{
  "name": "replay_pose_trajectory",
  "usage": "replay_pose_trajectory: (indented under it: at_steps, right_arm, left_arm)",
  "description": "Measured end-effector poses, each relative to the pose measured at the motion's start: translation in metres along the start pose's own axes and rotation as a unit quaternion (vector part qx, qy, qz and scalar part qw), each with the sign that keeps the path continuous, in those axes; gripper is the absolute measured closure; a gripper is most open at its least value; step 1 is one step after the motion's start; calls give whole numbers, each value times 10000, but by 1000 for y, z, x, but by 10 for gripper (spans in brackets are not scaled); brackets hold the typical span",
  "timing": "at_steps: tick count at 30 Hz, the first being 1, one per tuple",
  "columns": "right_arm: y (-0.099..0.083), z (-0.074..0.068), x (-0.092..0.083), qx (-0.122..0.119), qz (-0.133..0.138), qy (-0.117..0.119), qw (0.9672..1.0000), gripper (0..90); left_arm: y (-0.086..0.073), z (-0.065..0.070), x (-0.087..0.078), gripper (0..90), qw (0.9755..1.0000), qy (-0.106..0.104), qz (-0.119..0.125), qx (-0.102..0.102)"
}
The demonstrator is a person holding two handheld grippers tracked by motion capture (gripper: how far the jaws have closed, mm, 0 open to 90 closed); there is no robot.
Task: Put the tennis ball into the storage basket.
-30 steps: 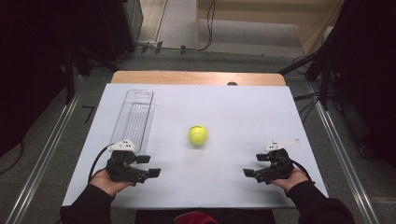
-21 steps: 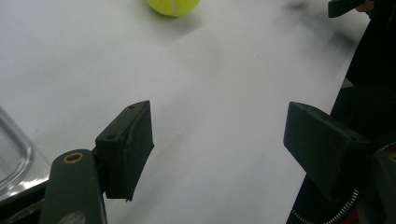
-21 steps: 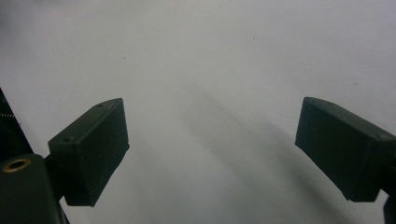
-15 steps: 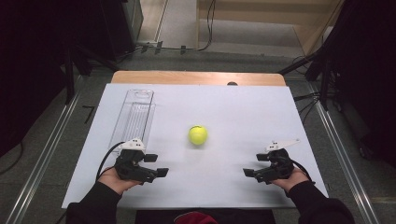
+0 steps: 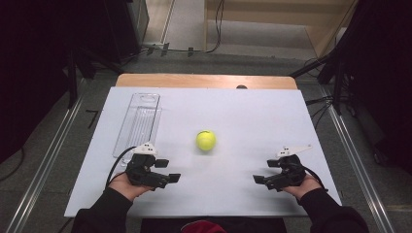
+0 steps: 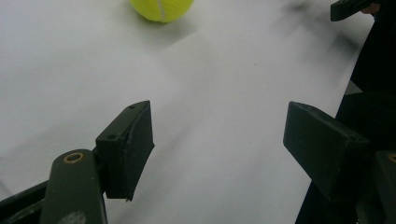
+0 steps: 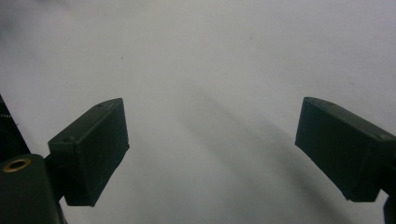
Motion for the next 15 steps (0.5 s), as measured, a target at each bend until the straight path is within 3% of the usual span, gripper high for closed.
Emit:
replay_pose_trajectory:
  at_steps: [15]
  right_arm:
    - [0,-1,0,-19,12,37,10000,78]
  left_arm:
    - [12,2,12,248,9999,95,47,80]
Point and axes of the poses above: each handheld gripper's, and its own axes: x roughly forward along the jaws, y roughly out of its top, z roughly to its right, the point moved 6 cm from there along x, roughly forward along the jaws, and after that the axes turned 8 degrees about y, right-handed, at the moved point
